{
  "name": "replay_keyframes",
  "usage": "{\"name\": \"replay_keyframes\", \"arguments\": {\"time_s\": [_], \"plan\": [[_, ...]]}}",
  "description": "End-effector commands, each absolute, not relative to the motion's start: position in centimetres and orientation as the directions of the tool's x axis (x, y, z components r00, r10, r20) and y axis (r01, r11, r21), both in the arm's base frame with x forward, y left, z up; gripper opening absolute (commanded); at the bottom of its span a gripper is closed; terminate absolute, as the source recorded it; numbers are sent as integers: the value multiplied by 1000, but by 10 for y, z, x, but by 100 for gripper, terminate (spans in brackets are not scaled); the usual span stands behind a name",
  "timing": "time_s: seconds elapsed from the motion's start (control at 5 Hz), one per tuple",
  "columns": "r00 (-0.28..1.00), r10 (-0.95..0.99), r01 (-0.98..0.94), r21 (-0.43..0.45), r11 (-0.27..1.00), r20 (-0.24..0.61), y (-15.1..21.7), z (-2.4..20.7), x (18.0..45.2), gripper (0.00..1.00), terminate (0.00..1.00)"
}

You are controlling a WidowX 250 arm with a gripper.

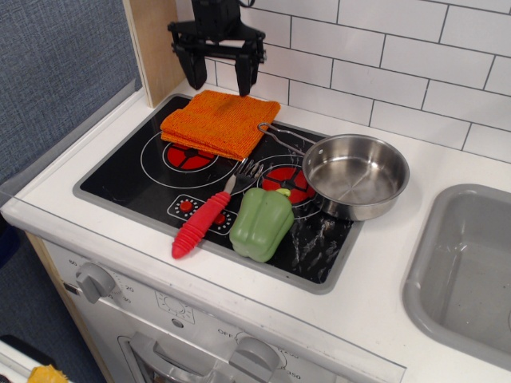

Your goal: Move the pan to the left of the fork.

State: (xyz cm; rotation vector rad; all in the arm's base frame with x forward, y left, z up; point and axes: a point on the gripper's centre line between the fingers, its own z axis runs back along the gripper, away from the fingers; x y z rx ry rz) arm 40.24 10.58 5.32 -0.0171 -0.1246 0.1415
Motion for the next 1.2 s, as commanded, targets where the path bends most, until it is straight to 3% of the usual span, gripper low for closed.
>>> {"name": "replay_keyframes", "arguments": {"time_s": [0.0,0.2,0.4,0.6,1.0], "plan": [[948,-129,105,96,990,291,31,99,416,100,0],[915,-230,188,152,970,332,-15,126,402,100,0],[876,-347,327,119,938,336,-61,129,384,100,0],[872,-417,407,95,909,257,-103,106,370,100,0],[897,-422,416,76,906,129,-119,51,372,100,0]]}}
